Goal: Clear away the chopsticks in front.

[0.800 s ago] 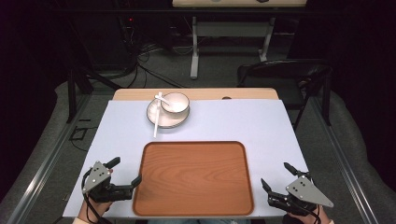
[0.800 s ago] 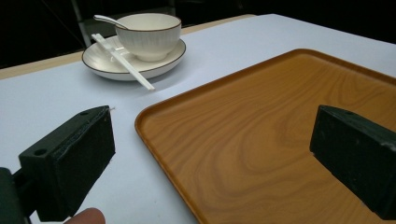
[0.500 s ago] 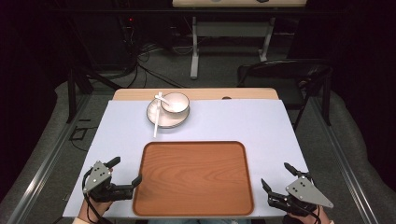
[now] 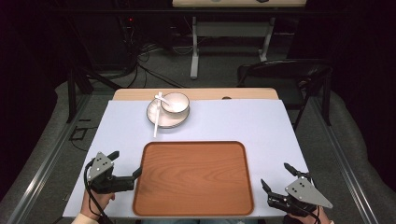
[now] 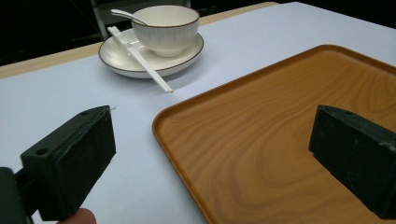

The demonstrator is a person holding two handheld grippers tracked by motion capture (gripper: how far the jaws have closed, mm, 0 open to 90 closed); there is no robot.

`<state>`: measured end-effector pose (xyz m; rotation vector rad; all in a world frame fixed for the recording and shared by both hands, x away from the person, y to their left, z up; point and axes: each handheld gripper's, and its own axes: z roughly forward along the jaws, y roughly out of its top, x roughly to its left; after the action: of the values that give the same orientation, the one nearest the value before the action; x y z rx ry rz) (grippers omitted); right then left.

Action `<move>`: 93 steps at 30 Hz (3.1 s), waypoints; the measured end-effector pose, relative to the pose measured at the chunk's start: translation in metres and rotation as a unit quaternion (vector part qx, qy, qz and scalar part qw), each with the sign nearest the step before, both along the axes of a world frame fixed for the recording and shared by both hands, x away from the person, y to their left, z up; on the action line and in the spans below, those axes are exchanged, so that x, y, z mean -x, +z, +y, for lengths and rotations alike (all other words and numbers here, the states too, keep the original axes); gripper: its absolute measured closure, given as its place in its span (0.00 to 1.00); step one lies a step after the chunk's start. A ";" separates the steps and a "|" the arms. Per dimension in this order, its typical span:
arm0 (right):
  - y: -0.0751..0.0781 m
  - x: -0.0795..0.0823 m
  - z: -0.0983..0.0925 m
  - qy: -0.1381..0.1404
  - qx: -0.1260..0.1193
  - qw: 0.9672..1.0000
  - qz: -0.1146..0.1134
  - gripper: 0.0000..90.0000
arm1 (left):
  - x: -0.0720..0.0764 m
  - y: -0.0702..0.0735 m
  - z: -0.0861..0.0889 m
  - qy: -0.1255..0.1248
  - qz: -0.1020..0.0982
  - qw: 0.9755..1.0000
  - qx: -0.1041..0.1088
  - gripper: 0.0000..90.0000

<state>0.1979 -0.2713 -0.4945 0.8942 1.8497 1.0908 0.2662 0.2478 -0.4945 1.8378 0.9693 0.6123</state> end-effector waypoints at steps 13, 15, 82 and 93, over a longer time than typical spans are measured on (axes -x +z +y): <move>0.000 0.000 0.000 -0.002 -0.001 1.000 -0.001 0.16 | -0.041 0.006 -0.009 -0.019 0.066 0.998 -0.002 0.01; 0.000 0.000 0.000 -0.002 0.002 1.000 -0.001 0.16 | -0.044 0.007 -0.009 -0.016 0.069 0.997 0.000 0.01; 0.000 -0.002 0.000 -0.002 -0.001 1.000 0.002 0.16 | -0.264 0.023 -0.042 0.103 0.235 0.963 -0.087 0.17; 0.000 -0.002 0.000 -0.002 -0.001 1.000 0.002 0.16 | -0.289 0.001 -0.047 0.113 0.258 0.956 -0.075 0.41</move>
<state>0.2001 -0.2715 -0.4948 0.9024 1.8500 1.0891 0.5555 0.2005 -0.4937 2.0899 1.5297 0.3463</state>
